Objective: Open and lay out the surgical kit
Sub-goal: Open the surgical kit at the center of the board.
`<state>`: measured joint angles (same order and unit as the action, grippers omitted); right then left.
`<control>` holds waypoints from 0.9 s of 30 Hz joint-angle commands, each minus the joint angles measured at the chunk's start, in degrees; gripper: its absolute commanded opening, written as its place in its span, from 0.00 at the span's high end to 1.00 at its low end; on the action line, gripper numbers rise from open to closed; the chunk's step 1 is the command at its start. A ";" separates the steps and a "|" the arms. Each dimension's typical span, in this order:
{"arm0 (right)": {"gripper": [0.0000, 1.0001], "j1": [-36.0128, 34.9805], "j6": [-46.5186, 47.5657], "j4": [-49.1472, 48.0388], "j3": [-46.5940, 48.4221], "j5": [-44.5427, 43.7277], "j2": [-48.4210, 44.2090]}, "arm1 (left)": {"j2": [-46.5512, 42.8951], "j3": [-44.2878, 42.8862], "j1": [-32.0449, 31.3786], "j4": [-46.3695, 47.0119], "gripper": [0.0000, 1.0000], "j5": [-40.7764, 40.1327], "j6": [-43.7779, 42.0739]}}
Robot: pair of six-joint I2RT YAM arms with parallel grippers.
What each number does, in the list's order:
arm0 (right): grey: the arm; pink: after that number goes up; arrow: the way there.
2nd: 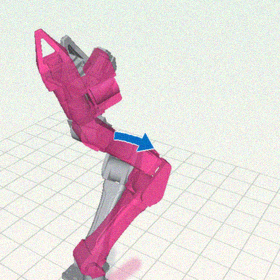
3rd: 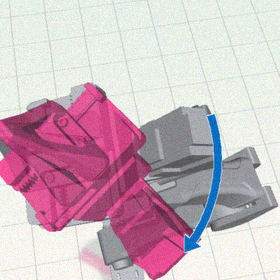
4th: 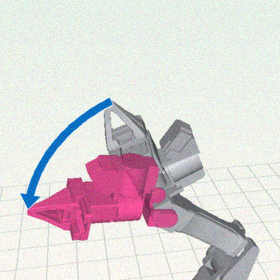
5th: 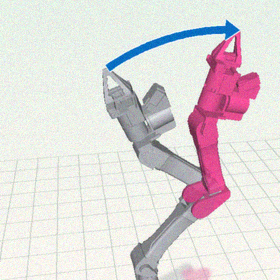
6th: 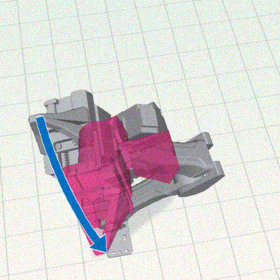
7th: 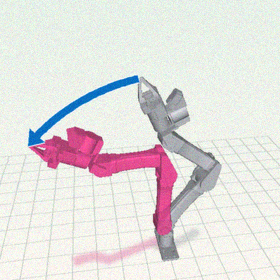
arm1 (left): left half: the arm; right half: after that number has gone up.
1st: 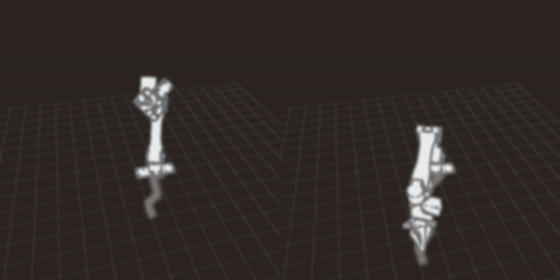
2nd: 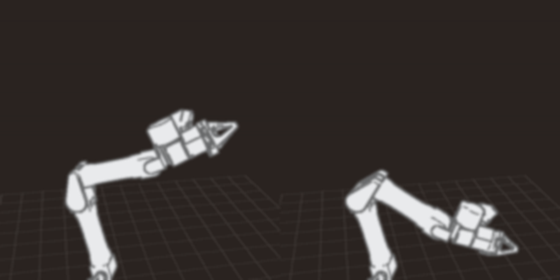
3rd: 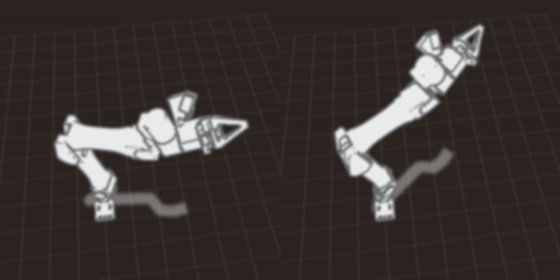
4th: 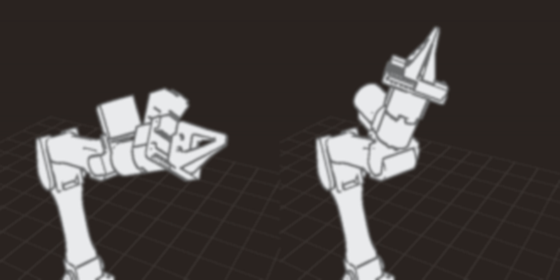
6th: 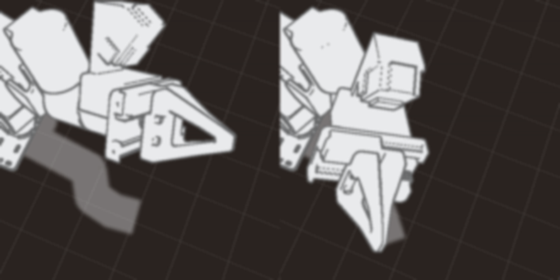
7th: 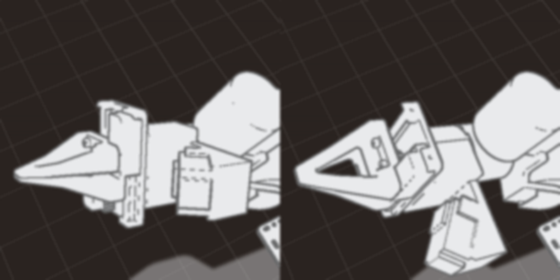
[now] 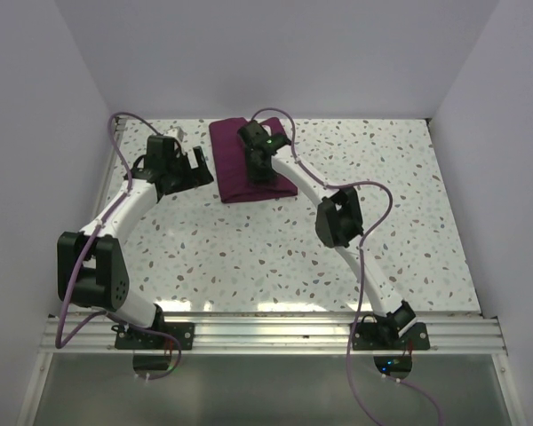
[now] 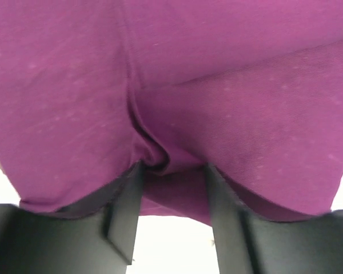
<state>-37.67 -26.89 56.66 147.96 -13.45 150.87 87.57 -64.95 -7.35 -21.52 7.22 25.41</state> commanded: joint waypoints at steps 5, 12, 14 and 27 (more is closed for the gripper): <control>0.82 0.14 0.88 1.87 0.13 -1.67 0.30 | 0.23 -0.71 0.24 -0.98 0.00 -0.02 -0.97; 1.00 1.72 0.62 1.70 1.01 -3.15 -2.75 | 1.28 -1.85 0.24 -0.72 0.00 0.16 -1.85; 1.00 4.00 -0.61 -0.22 -1.78 -4.29 -5.57 | 1.64 -2.46 0.24 -0.63 0.00 0.51 -2.03; 1.00 21.40 -5.44 -10.26 -38.34 -14.66 -33.09 | 5.59 -7.56 -0.99 -1.15 0.00 1.74 -2.82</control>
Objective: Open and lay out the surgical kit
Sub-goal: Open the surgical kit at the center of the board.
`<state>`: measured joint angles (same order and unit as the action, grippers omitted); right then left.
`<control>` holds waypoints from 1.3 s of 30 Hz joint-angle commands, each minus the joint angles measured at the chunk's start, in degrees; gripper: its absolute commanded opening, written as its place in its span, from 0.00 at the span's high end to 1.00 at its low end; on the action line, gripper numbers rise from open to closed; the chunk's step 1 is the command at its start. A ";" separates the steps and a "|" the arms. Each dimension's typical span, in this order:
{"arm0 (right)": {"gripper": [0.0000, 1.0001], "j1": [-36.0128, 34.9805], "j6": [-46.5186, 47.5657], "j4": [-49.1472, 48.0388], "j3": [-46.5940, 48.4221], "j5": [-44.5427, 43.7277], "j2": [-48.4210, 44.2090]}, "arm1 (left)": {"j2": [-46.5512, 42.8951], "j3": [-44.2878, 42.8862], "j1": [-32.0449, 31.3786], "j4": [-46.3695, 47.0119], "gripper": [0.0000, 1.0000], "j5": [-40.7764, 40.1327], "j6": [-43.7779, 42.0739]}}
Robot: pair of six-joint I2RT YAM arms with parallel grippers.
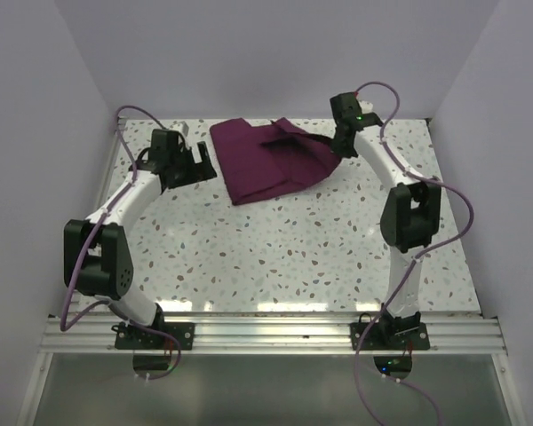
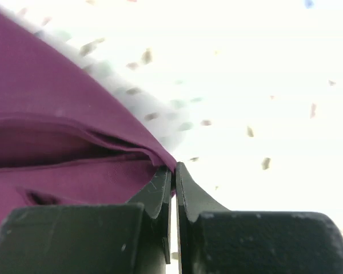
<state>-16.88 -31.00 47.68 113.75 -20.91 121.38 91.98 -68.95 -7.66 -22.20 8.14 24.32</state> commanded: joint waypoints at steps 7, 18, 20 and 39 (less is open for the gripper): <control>1.00 7.82 -5.30 2.84 -10.23 -7.58 0.07 | 9.60 -13.12 -7.26 -5.39 0.00 -4.26 -4.54; 0.22 11.43 -4.77 9.27 -8.11 -6.87 4.40 | 30.61 -31.68 -14.40 -10.76 0.00 -7.61 -4.46; 0.22 11.70 -4.51 9.88 -8.37 -6.43 3.34 | 34.20 -33.70 -14.58 -11.03 0.00 -7.88 -3.67; 0.25 11.35 -1.25 -1.17 -9.95 15.76 -9.59 | 33.97 -29.32 -14.58 -9.18 1.00 0.57 -1.89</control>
<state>-5.45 -33.58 53.12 104.07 -16.67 113.82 129.58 -101.16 -22.15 -27.57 9.61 25.96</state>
